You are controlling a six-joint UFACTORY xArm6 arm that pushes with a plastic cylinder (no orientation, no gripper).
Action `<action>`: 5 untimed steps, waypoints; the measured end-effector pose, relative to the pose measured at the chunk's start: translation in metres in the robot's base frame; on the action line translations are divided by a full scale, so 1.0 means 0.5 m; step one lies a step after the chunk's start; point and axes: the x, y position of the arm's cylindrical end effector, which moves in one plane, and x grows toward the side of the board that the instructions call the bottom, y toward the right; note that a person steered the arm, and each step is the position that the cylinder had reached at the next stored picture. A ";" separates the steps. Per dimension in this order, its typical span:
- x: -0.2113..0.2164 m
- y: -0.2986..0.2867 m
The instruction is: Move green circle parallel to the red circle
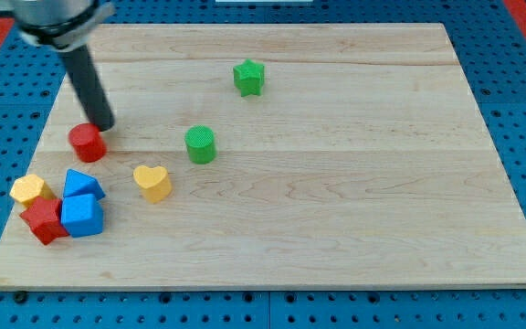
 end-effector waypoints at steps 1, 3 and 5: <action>0.015 -0.003; -0.056 0.259; 0.034 0.212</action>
